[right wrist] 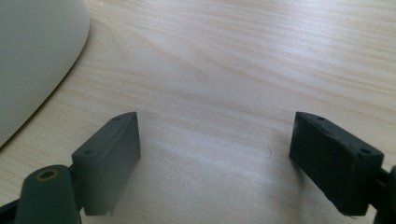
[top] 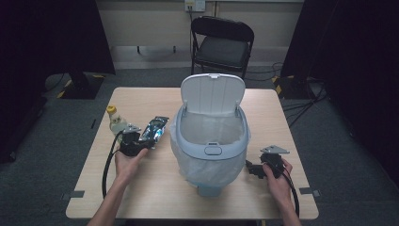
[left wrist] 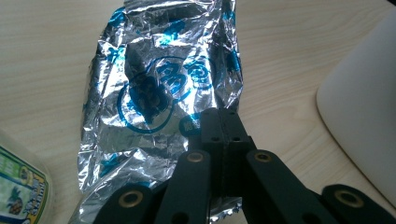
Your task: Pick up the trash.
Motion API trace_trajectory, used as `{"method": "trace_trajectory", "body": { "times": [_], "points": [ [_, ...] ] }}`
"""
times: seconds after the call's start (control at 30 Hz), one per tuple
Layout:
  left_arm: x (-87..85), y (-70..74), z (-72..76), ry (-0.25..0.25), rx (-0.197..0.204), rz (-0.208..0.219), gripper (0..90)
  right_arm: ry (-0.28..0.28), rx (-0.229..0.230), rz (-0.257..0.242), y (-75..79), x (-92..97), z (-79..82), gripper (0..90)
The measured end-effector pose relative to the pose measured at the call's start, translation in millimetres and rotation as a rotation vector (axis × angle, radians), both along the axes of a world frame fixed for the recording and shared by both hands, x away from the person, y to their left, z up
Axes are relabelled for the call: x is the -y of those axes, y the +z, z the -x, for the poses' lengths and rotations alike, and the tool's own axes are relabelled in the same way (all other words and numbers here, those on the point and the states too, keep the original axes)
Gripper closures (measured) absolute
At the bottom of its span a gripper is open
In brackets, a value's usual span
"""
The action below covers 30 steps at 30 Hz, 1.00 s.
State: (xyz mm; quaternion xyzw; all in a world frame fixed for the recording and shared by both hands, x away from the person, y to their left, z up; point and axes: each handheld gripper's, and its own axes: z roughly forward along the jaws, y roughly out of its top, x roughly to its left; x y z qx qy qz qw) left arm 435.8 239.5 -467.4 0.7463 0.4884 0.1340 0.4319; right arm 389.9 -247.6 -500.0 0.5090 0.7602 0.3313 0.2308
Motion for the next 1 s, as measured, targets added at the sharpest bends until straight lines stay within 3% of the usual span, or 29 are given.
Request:
{"method": "trace_trajectory", "body": {
  "times": [0.47,0.53,0.7,0.8,0.9,1.0],
  "points": [
    [-6.1,28.4,8.9,0.007,0.105,0.069,90.0,-0.003,0.001,0.001,0.0,-0.2,0.2,15.2],
    [-5.9,33.8,10.9,0.009,0.128,0.091,90.0,-0.003,0.001,0.001,0.0,-0.2,0.2,15.2],
    [-2.2,47.7,15.6,0.0,0.179,0.101,90.0,-0.003,0.001,0.0,0.0,-0.2,0.1,15.2],
    [-2.2,51.6,17.1,0.0,0.193,0.11,90.0,-0.003,0.001,0.0,0.0,-0.2,0.1,15.2],
    [-5.7,57.6,20.0,0.009,0.214,0.146,90.0,-0.002,0.001,0.0,0.0,-0.2,0.1,15.2],
    [-9.6,65.0,22.8,0.007,0.237,0.149,90.0,-0.003,0.001,0.001,0.0,-0.2,0.2,15.2]
  ]
}}
